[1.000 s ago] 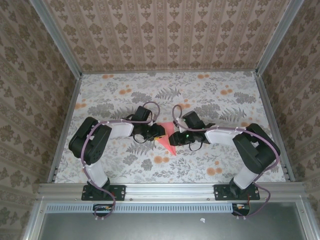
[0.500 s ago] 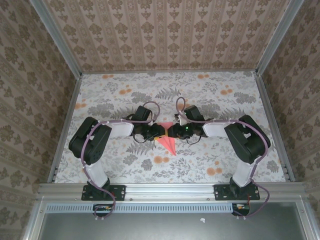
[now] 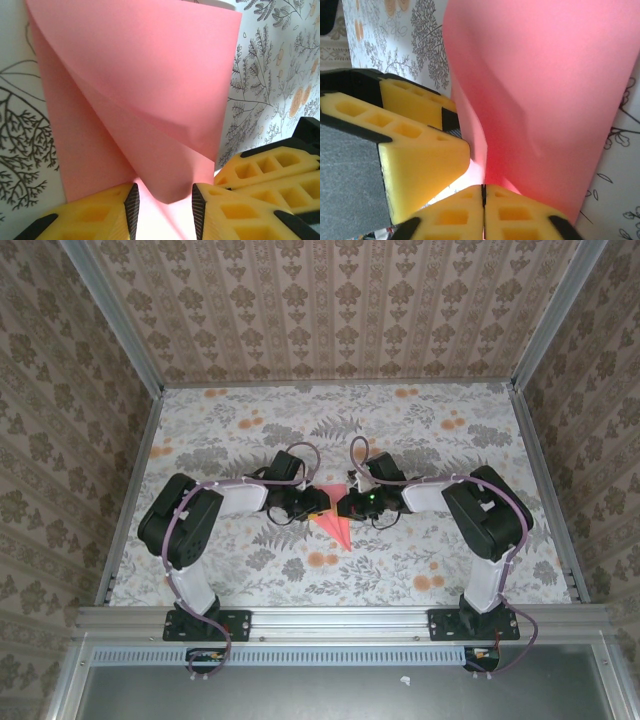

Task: Fold a paper plane with a square sheet of paper (fold left side to right side)
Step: Fourth fold the wing at the center of the table.

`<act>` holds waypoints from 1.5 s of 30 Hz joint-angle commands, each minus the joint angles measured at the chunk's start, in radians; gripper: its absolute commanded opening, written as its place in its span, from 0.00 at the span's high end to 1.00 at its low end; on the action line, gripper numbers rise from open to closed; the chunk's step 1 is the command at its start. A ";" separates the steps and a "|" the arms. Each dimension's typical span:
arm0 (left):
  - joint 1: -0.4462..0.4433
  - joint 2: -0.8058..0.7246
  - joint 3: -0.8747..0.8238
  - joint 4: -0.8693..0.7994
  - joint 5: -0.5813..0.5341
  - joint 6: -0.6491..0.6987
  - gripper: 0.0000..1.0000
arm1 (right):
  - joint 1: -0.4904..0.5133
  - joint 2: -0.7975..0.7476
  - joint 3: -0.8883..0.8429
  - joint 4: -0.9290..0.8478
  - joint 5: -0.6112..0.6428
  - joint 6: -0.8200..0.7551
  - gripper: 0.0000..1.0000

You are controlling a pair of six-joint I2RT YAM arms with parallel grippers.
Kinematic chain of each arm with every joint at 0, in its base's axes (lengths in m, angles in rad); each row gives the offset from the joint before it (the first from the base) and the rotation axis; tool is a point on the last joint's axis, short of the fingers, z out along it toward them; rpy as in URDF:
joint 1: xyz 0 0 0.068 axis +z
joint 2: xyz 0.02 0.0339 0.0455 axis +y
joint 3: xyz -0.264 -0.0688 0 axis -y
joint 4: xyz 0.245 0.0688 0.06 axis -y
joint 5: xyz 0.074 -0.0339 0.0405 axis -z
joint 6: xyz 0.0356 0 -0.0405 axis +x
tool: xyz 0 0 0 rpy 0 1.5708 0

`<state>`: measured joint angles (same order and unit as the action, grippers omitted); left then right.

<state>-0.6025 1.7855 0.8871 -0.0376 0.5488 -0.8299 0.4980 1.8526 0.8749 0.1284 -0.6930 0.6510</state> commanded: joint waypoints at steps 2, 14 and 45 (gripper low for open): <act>-0.005 0.014 0.023 -0.047 -0.025 0.031 0.63 | -0.010 -0.009 0.017 -0.046 0.025 -0.027 1.00; -0.005 0.014 0.023 -0.052 -0.026 0.037 0.62 | -0.029 -0.070 0.007 -0.154 0.134 -0.091 1.00; -0.005 0.020 0.026 -0.050 -0.022 0.045 0.61 | -0.015 -0.026 0.040 -0.171 0.153 -0.125 1.00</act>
<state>-0.6025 1.7855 0.8928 -0.0494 0.5491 -0.8143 0.4759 1.8103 0.8898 -0.0315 -0.5522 0.5449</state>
